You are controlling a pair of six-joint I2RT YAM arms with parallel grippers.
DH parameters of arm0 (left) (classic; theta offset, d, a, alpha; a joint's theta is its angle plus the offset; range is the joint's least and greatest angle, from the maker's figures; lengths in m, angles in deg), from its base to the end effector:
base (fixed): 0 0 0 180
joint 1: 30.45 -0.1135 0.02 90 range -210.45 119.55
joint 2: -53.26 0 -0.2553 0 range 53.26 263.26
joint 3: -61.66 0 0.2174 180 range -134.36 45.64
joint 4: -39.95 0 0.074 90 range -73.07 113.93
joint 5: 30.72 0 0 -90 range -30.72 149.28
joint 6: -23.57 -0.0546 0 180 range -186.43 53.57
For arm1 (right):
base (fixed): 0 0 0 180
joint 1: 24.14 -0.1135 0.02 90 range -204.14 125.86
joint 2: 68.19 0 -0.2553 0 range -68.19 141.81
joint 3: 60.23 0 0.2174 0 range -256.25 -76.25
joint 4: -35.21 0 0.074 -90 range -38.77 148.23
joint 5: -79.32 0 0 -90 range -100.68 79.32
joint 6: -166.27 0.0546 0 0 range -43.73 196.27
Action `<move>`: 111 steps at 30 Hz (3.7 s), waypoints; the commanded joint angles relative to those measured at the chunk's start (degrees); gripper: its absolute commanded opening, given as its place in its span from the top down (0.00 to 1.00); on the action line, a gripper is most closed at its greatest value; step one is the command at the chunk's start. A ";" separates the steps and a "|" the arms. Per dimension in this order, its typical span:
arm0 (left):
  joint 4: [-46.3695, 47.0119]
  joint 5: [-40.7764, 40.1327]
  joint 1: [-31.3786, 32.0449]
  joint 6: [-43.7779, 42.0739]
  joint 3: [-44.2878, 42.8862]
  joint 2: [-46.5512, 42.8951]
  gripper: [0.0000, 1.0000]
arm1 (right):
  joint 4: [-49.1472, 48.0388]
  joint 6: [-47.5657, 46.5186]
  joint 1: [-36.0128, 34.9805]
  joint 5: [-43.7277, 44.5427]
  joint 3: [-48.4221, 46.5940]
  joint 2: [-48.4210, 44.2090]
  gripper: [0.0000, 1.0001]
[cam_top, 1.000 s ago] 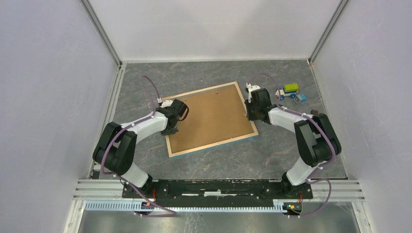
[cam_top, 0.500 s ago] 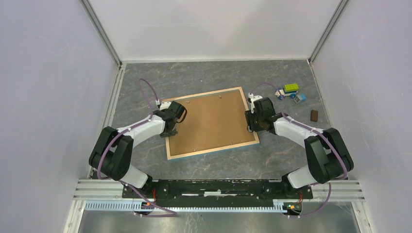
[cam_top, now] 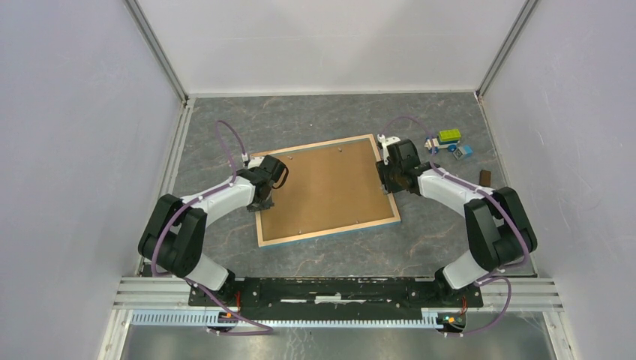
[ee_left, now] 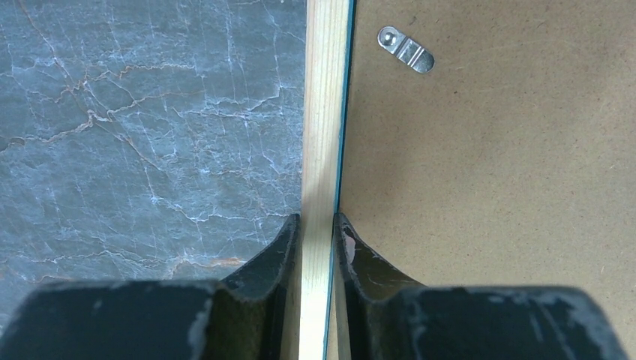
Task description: Put the photo into the frame
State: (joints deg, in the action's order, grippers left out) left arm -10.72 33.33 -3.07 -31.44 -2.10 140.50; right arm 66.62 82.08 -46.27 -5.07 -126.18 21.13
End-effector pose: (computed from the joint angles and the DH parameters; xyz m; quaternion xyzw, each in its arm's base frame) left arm 0.2247 -0.0895 0.1635 -0.0949 0.9610 0.1207 0.2301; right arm 0.2712 0.1045 0.1777 -0.1205 0.9445 0.0277 0.3045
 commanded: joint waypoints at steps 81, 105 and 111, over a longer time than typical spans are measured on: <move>6.12 5.78 -2.98 1.15 -4.79 4.25 0.82 | -7.50 8.64 -3.58 8.72 9.10 -3.95 1.00; 1.35 15.78 17.65 26.21 4.04 -22.73 0.14 | -11.77 43.85 -1.58 18.42 22.71 -12.10 1.00; 12.49 19.93 25.82 48.44 9.88 -18.14 0.13 | -13.48 44.21 -1.84 16.27 24.34 -14.32 1.00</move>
State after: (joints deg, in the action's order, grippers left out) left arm -5.52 50.13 19.59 -2.27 6.07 118.88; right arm 49.44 123.01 -48.04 11.74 -104.48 7.51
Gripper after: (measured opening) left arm 0.858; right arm 0.036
